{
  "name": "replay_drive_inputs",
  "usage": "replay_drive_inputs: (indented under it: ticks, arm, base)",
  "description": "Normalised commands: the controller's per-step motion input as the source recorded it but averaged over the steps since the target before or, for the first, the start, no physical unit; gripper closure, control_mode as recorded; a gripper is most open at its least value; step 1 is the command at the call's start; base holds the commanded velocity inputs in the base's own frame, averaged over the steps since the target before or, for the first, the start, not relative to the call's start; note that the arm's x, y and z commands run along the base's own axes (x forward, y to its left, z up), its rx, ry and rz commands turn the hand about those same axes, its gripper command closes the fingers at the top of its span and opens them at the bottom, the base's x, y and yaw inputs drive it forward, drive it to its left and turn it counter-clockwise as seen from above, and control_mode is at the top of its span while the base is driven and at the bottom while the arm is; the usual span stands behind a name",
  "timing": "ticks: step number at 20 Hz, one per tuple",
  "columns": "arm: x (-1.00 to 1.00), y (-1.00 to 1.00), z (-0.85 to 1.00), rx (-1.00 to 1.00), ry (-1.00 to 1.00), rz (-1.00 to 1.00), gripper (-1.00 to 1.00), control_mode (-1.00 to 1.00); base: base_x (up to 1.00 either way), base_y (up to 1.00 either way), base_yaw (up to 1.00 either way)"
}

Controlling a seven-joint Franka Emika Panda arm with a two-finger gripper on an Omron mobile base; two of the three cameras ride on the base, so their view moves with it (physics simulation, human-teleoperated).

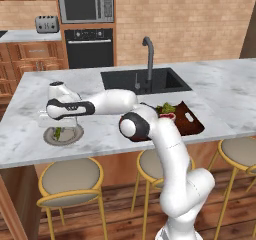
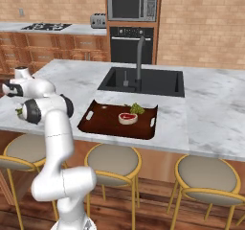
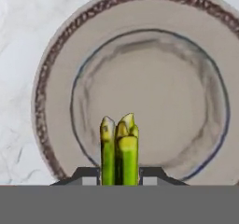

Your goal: Create a steak meal by picking up the steak and asparagus from the tray and placing them on the plate. Leave the grapes on the tray.

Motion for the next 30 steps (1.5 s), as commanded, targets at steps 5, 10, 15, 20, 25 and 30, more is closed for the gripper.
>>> replay_drive_inputs:
  ticks: [5, 10, 15, 20, 25, 30]
  arm:
    - [0.47, 0.00, -0.42, 0.00, 0.00, 0.00, 1.00, -1.00]
    - [0.48, 0.02, -0.44, 0.00, 0.00, 0.00, 1.00, -1.00]
    - [0.20, 0.02, -0.19, 0.00, 0.00, 0.00, 1.00, -1.00]
    - [-0.53, -0.18, 0.00, 0.00, 0.00, 0.00, 1.00, -1.00]
    - [-0.77, -0.43, 0.00, 0.00, 0.00, 0.00, -1.00, -1.00]
    - [-0.62, -0.72, -0.08, 0.03, -0.09, 0.00, -1.00, -1.00]
  base:
    - [0.00, 0.00, 0.00]
    - [0.00, 0.00, 0.00]
    - [0.00, 0.00, 0.00]
    - [0.00, 0.00, 0.00]
    - [0.00, 0.00, 0.00]
    - [0.00, 0.00, 0.00]
